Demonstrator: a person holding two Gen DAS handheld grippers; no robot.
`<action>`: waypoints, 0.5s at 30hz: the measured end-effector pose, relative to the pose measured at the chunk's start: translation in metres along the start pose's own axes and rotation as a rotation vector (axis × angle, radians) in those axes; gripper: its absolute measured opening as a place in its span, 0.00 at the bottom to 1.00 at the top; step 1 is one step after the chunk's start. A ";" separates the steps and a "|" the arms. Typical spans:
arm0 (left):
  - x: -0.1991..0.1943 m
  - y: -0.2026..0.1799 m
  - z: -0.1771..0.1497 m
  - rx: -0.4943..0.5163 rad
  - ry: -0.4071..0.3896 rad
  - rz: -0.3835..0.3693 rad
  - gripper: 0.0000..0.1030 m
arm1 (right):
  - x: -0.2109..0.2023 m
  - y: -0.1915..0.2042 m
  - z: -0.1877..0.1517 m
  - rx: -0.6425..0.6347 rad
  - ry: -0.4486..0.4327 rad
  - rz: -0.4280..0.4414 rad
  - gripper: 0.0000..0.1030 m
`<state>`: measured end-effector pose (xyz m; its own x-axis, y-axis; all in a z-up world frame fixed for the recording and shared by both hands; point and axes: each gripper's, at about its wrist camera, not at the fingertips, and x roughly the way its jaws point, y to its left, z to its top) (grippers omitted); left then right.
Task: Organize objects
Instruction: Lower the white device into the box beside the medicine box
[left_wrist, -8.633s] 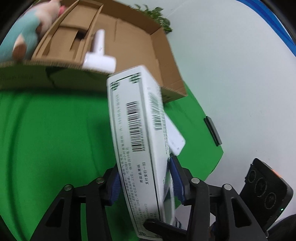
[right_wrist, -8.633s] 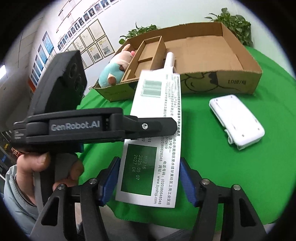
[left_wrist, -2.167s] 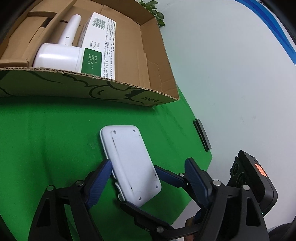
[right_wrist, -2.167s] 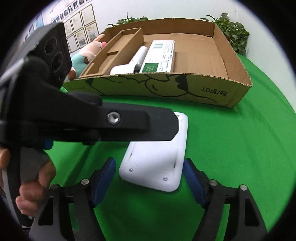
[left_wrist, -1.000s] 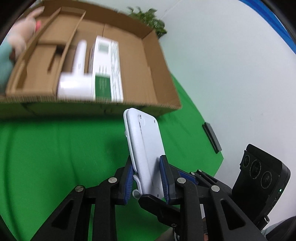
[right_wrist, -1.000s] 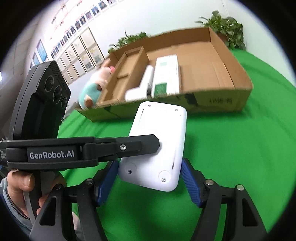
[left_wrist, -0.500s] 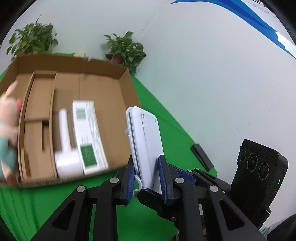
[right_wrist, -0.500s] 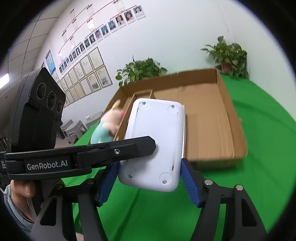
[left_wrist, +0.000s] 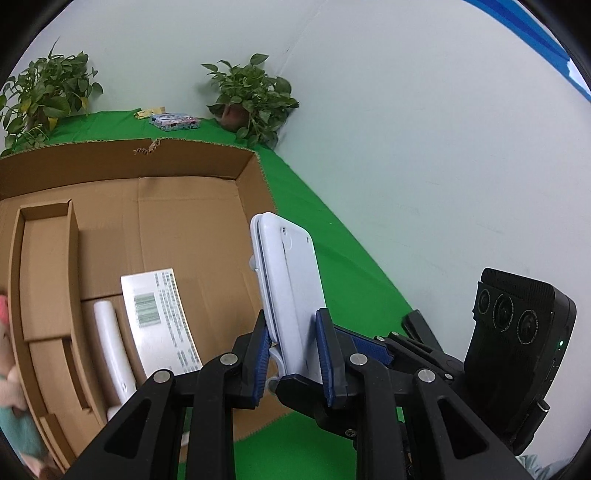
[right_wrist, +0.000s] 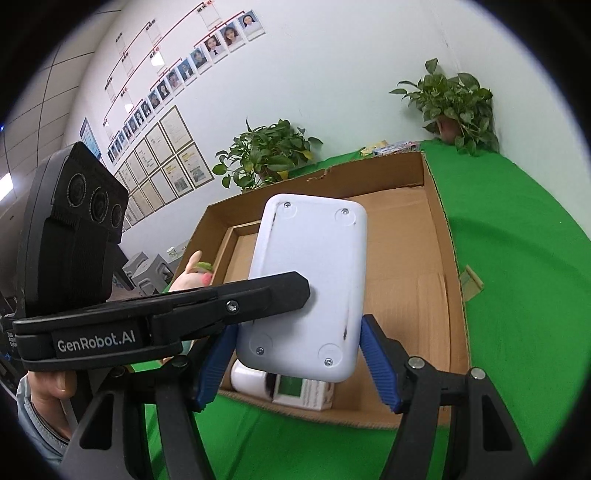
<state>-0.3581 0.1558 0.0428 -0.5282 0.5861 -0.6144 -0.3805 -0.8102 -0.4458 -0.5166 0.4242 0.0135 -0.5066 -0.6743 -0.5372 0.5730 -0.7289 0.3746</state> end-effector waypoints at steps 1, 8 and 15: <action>0.006 0.002 0.002 0.002 0.007 0.008 0.20 | 0.003 -0.004 0.002 0.002 0.008 0.004 0.65; 0.057 0.026 -0.020 -0.076 0.099 0.065 0.20 | 0.033 -0.034 -0.009 0.062 0.112 0.046 0.65; 0.094 0.047 -0.044 -0.144 0.165 0.094 0.20 | 0.058 -0.055 -0.035 0.110 0.240 0.079 0.65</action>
<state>-0.3921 0.1726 -0.0647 -0.4203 0.5101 -0.7504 -0.2170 -0.8595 -0.4627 -0.5548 0.4296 -0.0650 -0.2890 -0.6918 -0.6617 0.5247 -0.6926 0.4949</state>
